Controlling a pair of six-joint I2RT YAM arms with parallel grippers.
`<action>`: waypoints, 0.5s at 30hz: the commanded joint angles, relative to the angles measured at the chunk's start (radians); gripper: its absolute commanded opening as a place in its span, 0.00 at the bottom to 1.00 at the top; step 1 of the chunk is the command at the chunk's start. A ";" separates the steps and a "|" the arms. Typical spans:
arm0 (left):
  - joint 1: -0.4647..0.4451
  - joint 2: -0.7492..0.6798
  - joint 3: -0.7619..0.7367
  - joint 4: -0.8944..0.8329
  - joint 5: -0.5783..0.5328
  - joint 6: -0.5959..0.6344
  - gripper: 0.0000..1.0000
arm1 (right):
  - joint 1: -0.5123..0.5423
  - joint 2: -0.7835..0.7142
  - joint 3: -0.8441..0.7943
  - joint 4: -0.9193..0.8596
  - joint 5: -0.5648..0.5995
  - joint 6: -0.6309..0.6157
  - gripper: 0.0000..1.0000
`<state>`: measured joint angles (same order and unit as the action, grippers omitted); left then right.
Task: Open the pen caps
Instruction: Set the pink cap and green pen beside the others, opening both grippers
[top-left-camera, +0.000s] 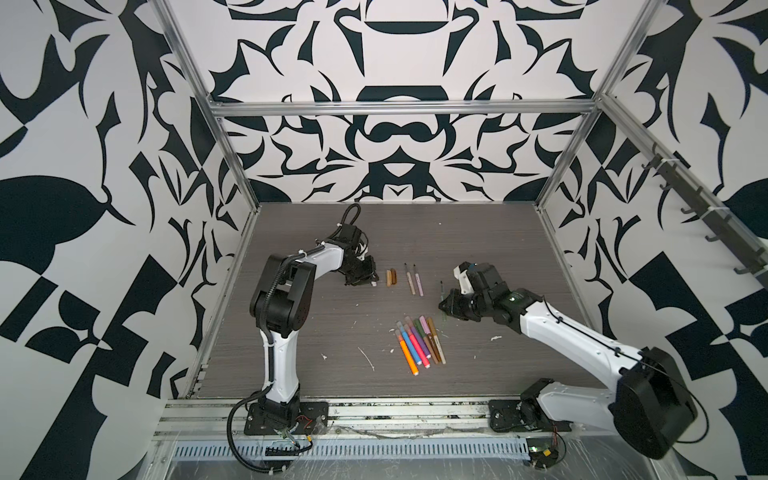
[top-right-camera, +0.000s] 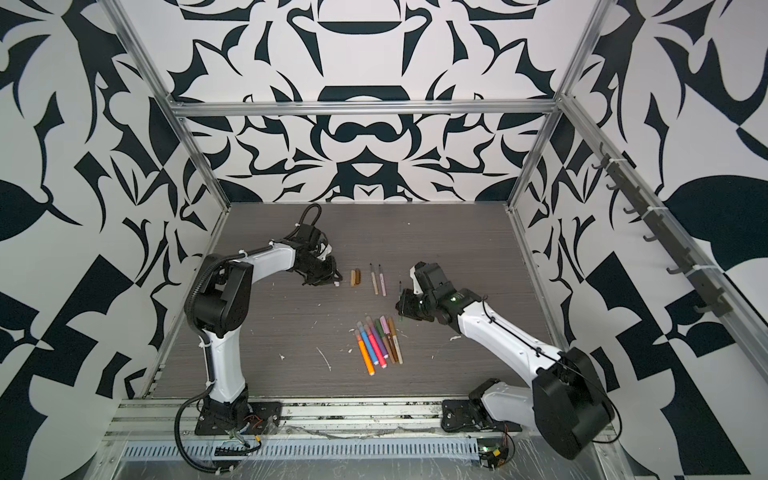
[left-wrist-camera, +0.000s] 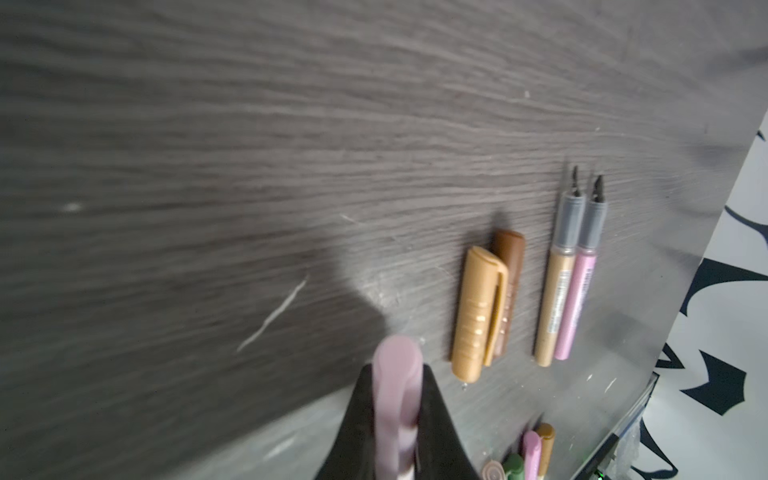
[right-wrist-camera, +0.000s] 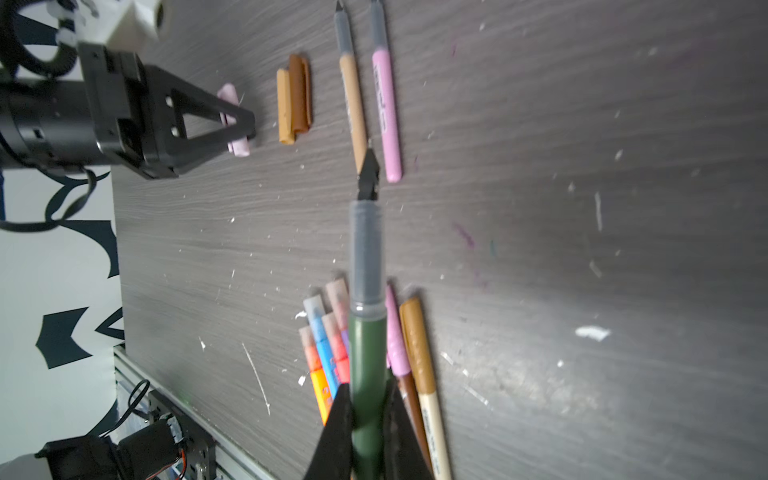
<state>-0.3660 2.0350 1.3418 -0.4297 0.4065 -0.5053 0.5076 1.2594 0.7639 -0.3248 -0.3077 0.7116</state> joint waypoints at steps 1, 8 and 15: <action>0.001 0.014 0.031 0.009 0.070 0.015 0.00 | -0.046 0.081 0.068 0.001 -0.051 -0.102 0.00; 0.001 0.033 0.034 0.032 0.121 0.002 0.05 | -0.120 0.356 0.202 0.082 -0.107 -0.179 0.00; 0.002 0.044 0.037 0.033 0.128 0.001 0.09 | -0.145 0.550 0.339 0.085 -0.140 -0.213 0.00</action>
<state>-0.3660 2.0586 1.3563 -0.3904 0.5140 -0.5064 0.3698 1.7931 1.0485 -0.2615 -0.4126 0.5365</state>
